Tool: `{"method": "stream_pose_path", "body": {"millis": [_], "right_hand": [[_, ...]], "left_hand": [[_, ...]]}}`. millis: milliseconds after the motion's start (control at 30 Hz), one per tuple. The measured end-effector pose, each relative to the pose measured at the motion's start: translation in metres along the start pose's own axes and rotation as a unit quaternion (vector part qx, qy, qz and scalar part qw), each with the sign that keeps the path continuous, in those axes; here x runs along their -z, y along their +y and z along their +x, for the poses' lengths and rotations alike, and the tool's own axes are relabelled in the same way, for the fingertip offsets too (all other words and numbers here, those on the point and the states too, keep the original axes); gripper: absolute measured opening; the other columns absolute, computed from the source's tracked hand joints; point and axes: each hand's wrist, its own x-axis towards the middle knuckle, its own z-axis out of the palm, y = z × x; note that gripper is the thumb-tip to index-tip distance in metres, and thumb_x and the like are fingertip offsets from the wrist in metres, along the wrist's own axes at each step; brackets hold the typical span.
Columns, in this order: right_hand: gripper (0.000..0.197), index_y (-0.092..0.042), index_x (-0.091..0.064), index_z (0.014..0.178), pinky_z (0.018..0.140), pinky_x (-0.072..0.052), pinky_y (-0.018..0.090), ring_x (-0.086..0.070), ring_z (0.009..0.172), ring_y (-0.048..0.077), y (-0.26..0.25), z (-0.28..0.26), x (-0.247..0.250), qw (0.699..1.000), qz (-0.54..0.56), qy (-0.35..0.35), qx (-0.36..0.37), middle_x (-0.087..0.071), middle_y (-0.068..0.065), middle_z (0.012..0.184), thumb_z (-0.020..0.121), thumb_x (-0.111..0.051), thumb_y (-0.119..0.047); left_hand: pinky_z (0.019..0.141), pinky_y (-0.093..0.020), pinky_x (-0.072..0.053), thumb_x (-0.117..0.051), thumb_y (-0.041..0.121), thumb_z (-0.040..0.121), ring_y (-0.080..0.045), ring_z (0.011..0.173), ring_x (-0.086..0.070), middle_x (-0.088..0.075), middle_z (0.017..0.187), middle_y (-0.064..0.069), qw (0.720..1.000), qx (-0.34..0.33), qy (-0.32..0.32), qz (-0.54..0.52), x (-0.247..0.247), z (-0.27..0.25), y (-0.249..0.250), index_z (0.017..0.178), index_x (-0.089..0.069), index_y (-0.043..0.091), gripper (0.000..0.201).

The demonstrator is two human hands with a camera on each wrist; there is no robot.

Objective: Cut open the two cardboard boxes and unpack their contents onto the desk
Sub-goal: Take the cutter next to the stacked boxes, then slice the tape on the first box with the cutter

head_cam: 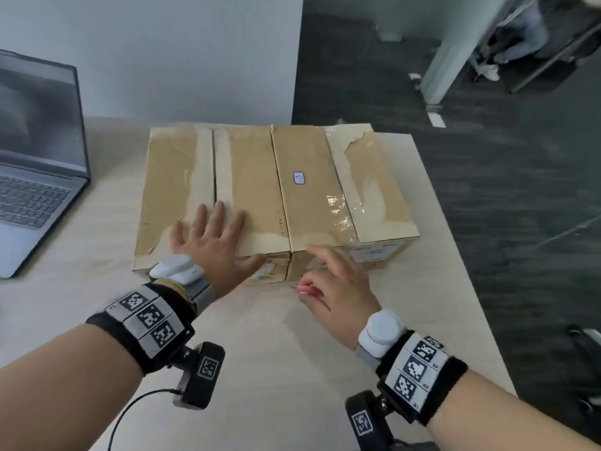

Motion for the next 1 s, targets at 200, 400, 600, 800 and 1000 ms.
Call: {"method": "stream_pose_path", "body": {"millis": [200, 400, 600, 800, 1000], "right_hand": [[0.01, -0.03, -0.058, 0.097, 0.119, -0.003, 0.044, -0.001, 0.156, 0.019, 0.026, 0.01, 0.019, 0.985, -0.138, -0.098, -0.046, -0.005, -0.008, 0.169, 0.097, -0.055, -0.04], [0.021, -0.029, -0.043, 0.079, 0.12, -0.012, 0.06, 0.009, 0.156, 0.017, 0.076, 0.024, 0.079, 0.956, -0.159, -0.183, -0.164, 0.0, -0.018, 0.167, 0.099, -0.05, -0.034], [0.02, -0.022, -0.058, 0.074, 0.1, -0.035, 0.027, -0.033, 0.145, 0.008, 0.097, 0.02, 0.124, 0.953, -0.027, -0.131, -0.273, -0.022, -0.014, 0.164, 0.093, -0.053, -0.022], [0.012, -0.027, -0.064, 0.083, 0.072, -0.046, 0.032, -0.061, 0.082, 0.012, 0.047, -0.018, 0.12, 0.945, 0.114, 0.071, -0.299, -0.065, -0.012, 0.088, 0.094, -0.06, -0.027], [0.017, -0.043, -0.07, 0.094, 0.076, -0.056, 0.032, -0.067, 0.075, 0.01, -0.013, -0.027, 0.094, 0.919, 0.233, 0.088, -0.306, -0.073, -0.011, 0.084, 0.094, -0.061, -0.029]], "left_hand": [[0.122, -0.061, -0.003, -0.019, 0.089, 0.078, -0.031, 0.156, 0.014, 0.016, 0.17, -0.002, 0.999, -0.006, -0.033, 0.014, 0.001, -0.012, 0.013, 0.158, 0.01, 0.037, 0.1], [0.123, -0.056, -0.009, -0.032, 0.087, 0.075, -0.04, 0.155, 0.009, 0.017, 0.169, -0.009, 0.996, -0.013, -0.078, 0.029, 0.012, -0.028, 0.042, 0.158, 0.014, 0.033, 0.11], [0.119, -0.053, -0.017, -0.029, 0.08, 0.077, -0.041, 0.15, -0.013, 0.004, 0.169, -0.016, 0.988, -0.084, -0.102, 0.076, 0.02, -0.053, 0.075, 0.158, 0.007, 0.037, 0.099], [0.1, -0.044, -0.039, -0.03, 0.073, 0.079, -0.032, 0.116, -0.052, -0.061, 0.125, 0.001, 0.97, -0.218, -0.111, 0.006, 0.026, -0.07, 0.098, 0.151, -0.018, 0.048, 0.077], [0.118, -0.053, -0.022, -0.052, 0.064, 0.085, -0.023, 0.154, -0.021, -0.017, 0.169, 0.011, 0.99, -0.121, 0.001, -0.067, 0.044, -0.002, 0.051, 0.151, -0.027, 0.05, 0.072]]}}
